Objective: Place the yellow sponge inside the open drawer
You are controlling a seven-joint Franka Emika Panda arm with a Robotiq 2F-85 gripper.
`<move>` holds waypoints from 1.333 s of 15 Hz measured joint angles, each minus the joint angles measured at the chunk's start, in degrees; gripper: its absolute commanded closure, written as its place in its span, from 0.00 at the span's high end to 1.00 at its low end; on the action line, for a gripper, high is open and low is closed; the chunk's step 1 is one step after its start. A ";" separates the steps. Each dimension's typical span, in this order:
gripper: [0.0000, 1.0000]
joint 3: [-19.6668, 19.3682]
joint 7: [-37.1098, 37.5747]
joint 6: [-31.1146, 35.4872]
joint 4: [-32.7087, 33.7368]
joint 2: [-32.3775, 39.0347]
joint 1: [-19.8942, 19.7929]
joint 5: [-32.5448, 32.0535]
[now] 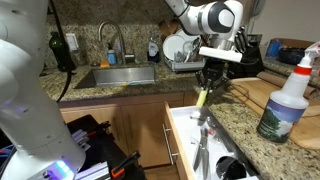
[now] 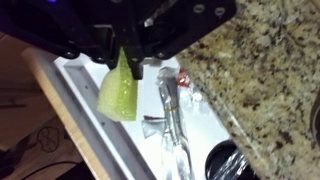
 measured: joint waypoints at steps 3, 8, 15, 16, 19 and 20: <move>0.03 -0.87 0.70 -6.83 -2.19 -3.05 0.09 -1.22; 0.40 -3.49 6.18 -2.12 -10.19 -6.68 0.10 -7.23; 0.88 -4.14 12.83 9.49 -16.97 -8.91 0.27 -9.94; 0.94 -4.15 13.58 10.71 -17.34 -9.42 0.35 -10.45; 1.00 -4.31 16.15 14.86 -18.12 -11.73 0.74 -12.66; 1.00 -4.42 17.26 16.60 -18.24 -12.84 0.94 -13.81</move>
